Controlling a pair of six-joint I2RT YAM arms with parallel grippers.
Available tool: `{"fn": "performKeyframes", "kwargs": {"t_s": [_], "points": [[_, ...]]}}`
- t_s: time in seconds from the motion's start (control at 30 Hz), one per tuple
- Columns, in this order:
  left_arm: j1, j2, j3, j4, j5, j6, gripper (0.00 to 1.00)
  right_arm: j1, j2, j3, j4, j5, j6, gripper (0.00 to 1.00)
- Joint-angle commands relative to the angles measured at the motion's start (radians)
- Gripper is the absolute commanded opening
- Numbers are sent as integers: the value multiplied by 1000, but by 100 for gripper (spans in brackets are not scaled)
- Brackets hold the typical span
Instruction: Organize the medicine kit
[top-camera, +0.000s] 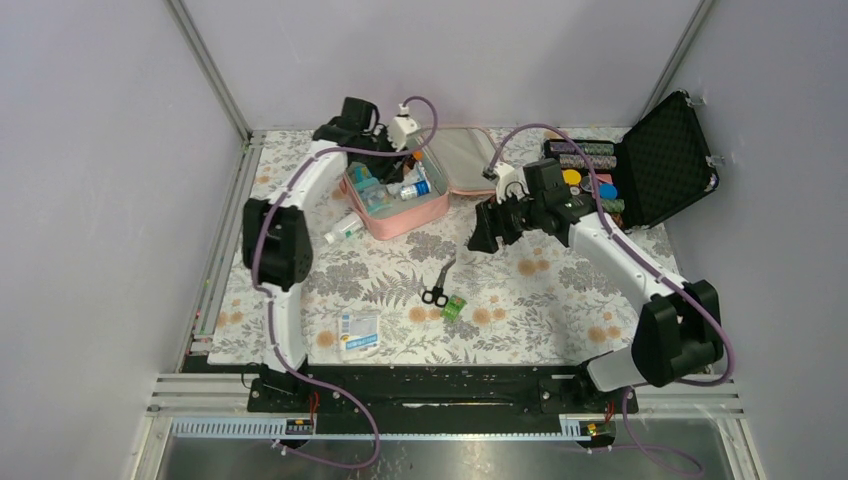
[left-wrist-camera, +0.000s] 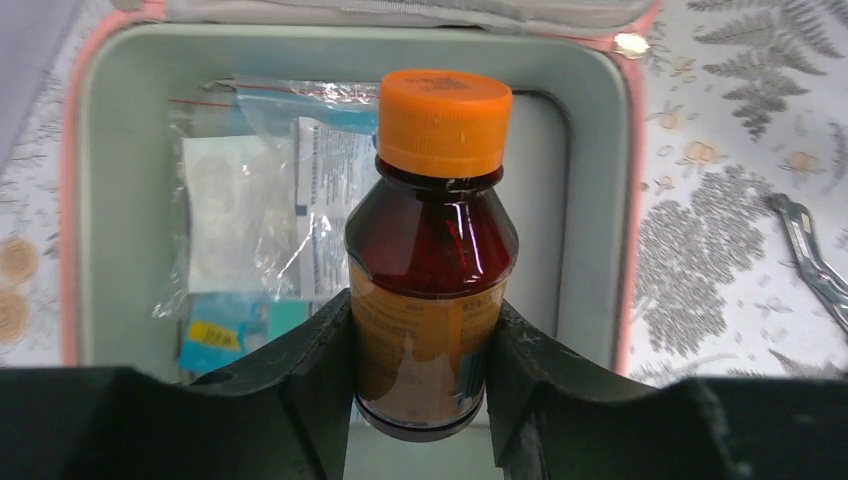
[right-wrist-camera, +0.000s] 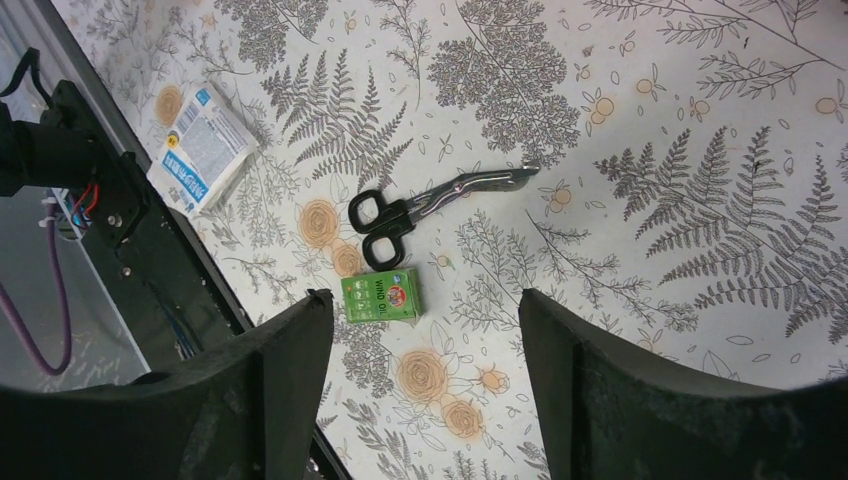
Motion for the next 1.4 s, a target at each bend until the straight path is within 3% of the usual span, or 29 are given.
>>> {"fn": "performKeyframes", "kwargs": {"t_s": [0.0,0.37,0.6,0.87,1.03,1.2,1.37], "points": [[-38,124,129,-5,-62,-35,39,5,-71,-34,39,41,-44,76],[-107,202,123,-20,-125,-5,45,5,-54,-18,39,38,-47,76],[-123,175,124,-24,-173,-44,67,5,-36,-9,40,32,-40,76],[-106,33,100,-13,-279,-39,72,5,-28,1,33,27,-36,76],[-48,-144,-86,68,-268,-143,88,5,-24,5,33,23,-36,76],[26,-374,-423,178,-297,-164,88,5,-22,3,34,17,-35,76],[101,-409,-565,177,-367,-149,86,5,-3,11,40,-1,-18,76]]}}
